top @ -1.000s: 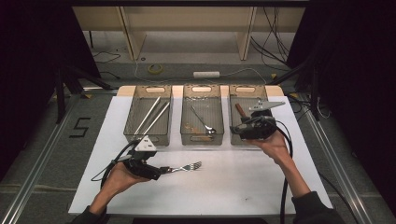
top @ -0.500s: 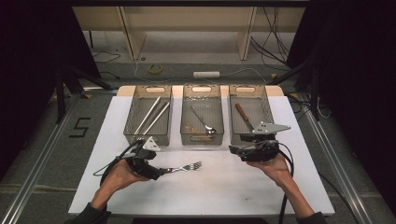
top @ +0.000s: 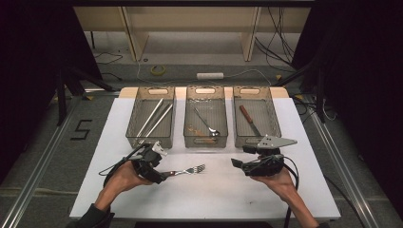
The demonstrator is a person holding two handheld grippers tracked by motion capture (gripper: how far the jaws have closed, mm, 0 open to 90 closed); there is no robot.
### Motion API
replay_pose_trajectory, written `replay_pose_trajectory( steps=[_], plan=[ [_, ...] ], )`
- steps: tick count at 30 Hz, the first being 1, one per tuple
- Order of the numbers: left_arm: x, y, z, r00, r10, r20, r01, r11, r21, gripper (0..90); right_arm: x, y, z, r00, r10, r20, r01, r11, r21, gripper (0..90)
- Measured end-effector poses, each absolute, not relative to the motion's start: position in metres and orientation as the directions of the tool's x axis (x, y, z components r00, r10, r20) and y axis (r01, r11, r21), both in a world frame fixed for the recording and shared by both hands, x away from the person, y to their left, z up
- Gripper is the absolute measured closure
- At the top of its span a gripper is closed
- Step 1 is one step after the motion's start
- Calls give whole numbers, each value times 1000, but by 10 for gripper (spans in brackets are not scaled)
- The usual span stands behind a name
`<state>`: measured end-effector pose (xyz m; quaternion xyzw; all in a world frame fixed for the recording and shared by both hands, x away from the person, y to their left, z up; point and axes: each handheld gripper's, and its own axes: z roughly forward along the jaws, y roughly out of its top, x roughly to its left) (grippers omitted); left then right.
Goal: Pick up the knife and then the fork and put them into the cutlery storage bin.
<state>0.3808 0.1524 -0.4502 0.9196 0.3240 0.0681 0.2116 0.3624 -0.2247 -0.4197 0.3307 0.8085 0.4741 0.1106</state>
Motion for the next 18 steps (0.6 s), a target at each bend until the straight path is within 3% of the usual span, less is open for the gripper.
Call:
replay_pose_trajectory(
  steps=[18],
  plan=[
    [386,153,-462,818,576,-4,537,-760,367,544,354,-222,-424,-766,629,130,430,352,832,311]
  ],
)
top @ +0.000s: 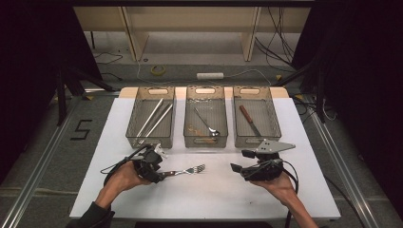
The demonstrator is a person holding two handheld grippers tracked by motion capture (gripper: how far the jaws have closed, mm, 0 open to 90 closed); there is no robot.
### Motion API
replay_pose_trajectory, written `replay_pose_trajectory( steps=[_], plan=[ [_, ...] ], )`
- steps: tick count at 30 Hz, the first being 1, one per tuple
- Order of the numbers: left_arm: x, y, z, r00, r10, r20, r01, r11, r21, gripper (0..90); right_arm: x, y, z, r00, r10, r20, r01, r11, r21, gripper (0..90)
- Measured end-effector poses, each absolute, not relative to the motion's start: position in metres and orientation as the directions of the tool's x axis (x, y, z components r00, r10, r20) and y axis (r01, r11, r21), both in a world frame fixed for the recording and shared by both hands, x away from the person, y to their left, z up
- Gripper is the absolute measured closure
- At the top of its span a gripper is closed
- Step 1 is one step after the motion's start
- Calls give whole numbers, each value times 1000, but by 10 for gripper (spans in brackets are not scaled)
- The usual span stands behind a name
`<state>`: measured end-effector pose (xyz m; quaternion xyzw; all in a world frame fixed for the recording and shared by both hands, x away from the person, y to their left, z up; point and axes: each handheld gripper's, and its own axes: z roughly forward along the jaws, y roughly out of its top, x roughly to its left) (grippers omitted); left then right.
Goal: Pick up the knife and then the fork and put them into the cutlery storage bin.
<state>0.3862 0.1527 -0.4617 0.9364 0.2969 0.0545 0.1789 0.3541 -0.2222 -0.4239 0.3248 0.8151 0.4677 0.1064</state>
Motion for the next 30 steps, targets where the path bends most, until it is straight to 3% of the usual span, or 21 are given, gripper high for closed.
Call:
replay_pose_trajectory(
  steps=[13,24,30],
  plan=[
    [391,150,-466,835,551,-13,522,-784,337,598,353,-221,-424,-773,622,127,428,363,828,316],
    [385,146,-465,886,464,21,430,-837,338,742,353,-220,-423,-776,618,123,423,365,829,319],
    [384,147,-465,894,447,35,408,-844,348,751,353,-219,-424,-777,618,123,423,367,828,320]
  ],
)
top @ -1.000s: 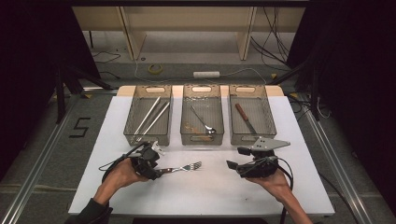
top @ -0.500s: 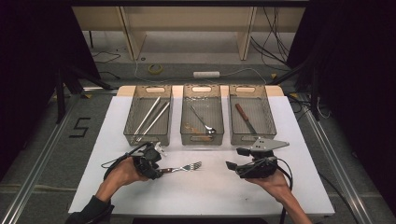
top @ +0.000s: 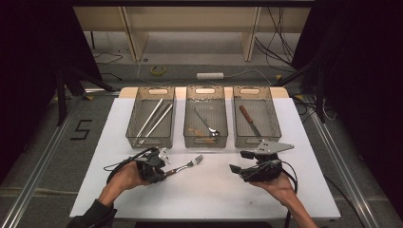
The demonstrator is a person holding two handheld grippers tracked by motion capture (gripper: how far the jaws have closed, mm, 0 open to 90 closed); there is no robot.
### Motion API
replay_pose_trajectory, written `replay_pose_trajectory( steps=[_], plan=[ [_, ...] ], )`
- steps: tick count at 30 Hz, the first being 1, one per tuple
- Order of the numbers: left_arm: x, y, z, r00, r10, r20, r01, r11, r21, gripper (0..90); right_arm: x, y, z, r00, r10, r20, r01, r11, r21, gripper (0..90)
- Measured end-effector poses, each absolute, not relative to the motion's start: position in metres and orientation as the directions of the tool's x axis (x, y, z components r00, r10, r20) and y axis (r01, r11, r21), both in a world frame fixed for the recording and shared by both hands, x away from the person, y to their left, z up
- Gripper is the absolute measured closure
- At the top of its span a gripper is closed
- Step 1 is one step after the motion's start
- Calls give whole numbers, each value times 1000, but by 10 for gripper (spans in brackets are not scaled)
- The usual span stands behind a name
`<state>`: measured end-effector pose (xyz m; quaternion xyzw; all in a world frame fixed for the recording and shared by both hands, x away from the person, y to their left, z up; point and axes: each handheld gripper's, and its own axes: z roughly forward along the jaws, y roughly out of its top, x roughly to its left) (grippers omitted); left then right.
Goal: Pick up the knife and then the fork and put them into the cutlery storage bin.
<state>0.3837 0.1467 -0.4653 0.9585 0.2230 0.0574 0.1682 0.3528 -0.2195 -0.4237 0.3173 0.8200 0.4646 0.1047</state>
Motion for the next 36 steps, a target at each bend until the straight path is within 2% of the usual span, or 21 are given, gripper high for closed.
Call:
replay_pose_trajectory(
  steps=[7,22,36],
  plan=[
    [383,148,-465,886,463,20,424,-828,368,754,352,-219,-422,-782,610,124,418,367,831,324],
    [368,128,-441,895,433,-109,436,-793,425,755,338,-198,-415,-841,529,113,356,384,852,318],
    [354,94,-429,923,342,-175,384,-816,433,755,314,-150,-419,-920,389,-51,185,545,818,318]
  ],
)
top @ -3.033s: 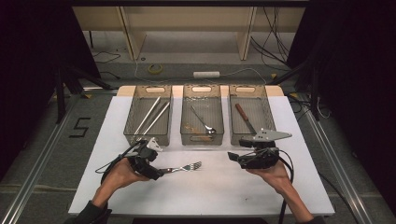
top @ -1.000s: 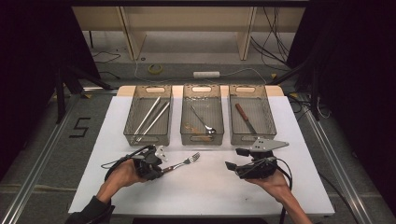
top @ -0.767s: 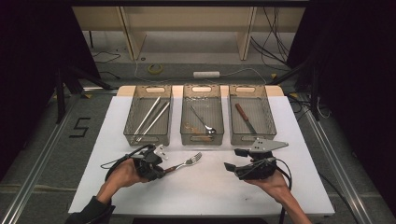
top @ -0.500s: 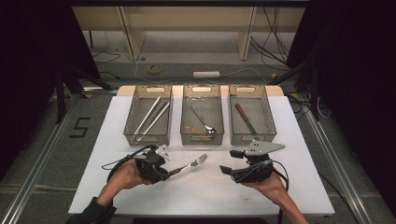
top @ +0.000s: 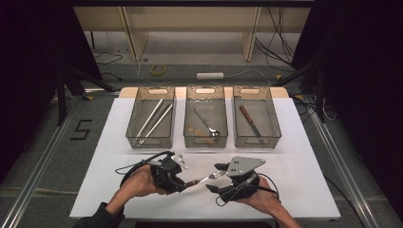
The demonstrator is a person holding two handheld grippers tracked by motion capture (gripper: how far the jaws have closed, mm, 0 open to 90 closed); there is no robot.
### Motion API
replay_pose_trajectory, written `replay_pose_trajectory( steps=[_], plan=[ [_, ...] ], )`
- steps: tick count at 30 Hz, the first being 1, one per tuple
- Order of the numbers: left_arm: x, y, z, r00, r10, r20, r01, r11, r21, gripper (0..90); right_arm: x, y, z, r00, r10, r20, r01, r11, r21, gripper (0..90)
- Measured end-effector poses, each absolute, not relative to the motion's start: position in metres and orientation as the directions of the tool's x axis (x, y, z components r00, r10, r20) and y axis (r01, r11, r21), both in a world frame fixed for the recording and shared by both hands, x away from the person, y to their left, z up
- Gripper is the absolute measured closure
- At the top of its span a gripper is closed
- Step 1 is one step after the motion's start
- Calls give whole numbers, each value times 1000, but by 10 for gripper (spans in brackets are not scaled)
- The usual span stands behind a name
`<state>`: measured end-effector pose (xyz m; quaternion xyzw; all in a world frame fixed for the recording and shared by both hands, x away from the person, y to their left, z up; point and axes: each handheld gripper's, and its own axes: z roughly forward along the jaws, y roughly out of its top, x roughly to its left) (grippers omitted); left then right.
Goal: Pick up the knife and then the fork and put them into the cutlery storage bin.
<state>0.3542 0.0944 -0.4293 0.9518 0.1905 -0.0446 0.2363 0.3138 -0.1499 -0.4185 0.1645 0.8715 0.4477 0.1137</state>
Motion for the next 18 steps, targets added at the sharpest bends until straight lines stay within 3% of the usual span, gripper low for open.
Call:
replay_pose_trajectory(
  steps=[18],
  plan=[
    [352,66,-422,942,268,-200,330,-846,418,755,304,-115,-445,-935,258,-245,33,750,661,368]
  ],
)
